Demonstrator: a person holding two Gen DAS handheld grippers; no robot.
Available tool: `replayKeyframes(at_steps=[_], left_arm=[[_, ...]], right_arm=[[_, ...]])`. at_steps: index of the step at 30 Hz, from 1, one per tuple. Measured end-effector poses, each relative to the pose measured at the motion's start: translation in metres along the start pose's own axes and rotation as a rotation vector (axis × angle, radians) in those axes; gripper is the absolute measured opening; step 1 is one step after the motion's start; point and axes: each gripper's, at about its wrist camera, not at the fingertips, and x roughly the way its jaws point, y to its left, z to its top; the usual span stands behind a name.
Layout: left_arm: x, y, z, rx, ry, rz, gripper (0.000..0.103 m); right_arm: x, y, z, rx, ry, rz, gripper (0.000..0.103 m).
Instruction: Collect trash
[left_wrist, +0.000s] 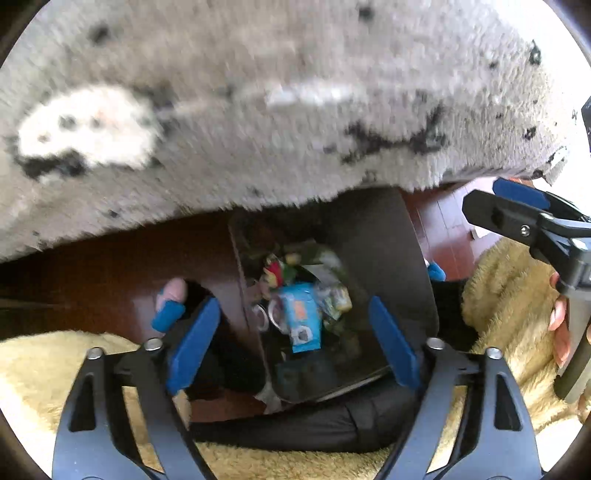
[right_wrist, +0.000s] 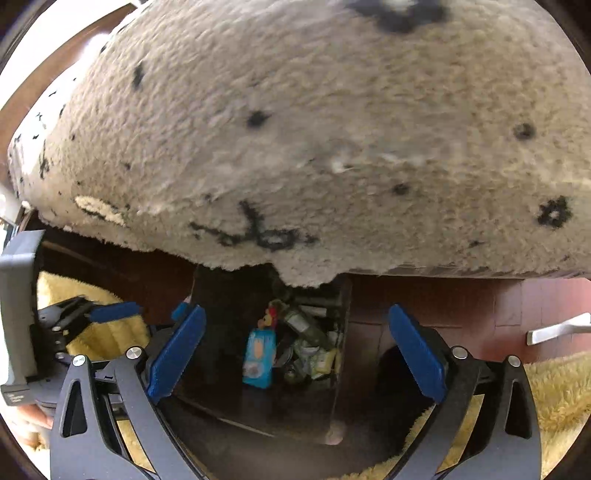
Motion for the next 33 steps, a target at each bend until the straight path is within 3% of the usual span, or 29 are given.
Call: replayKeyframes(at_steps=[8, 11, 15, 24, 28, 33], left_arm=[[-0.061, 0.004, 0.015, -0.019, -0.198, 0.156, 0.091], [-0.101, 0.008, 0.027, -0.044, -0.313, 0.168, 0.093], [-0.154, 0.002, 0.036, -0.047, -0.479, 0.237, 0.095], [-0.256, -0.009, 0.043, -0.052, -0.761, 0.254, 0.095], [-0.298, -0.016, 0.047, -0.046, -0.844, 0.262, 0.095], [-0.322, -0.022, 0.044, -0.062, -0.915, 0.262, 0.095]], right_arm=[[-0.038, -0.014, 0.012, 0.027, -0.112, -0.069, 0.099], [-0.073, -0.002, 0.016, -0.010, -0.204, -0.128, 0.099], [-0.135, 0.009, 0.031, -0.043, -0.381, -0.197, 0.099], [-0.242, 0.028, 0.048, -0.098, -0.661, -0.271, 0.099], [-0.276, 0.039, 0.051, -0.093, -0.741, -0.289, 0.099], [-0.302, 0.043, 0.052, -0.051, -0.810, -0.316, 0.099]])
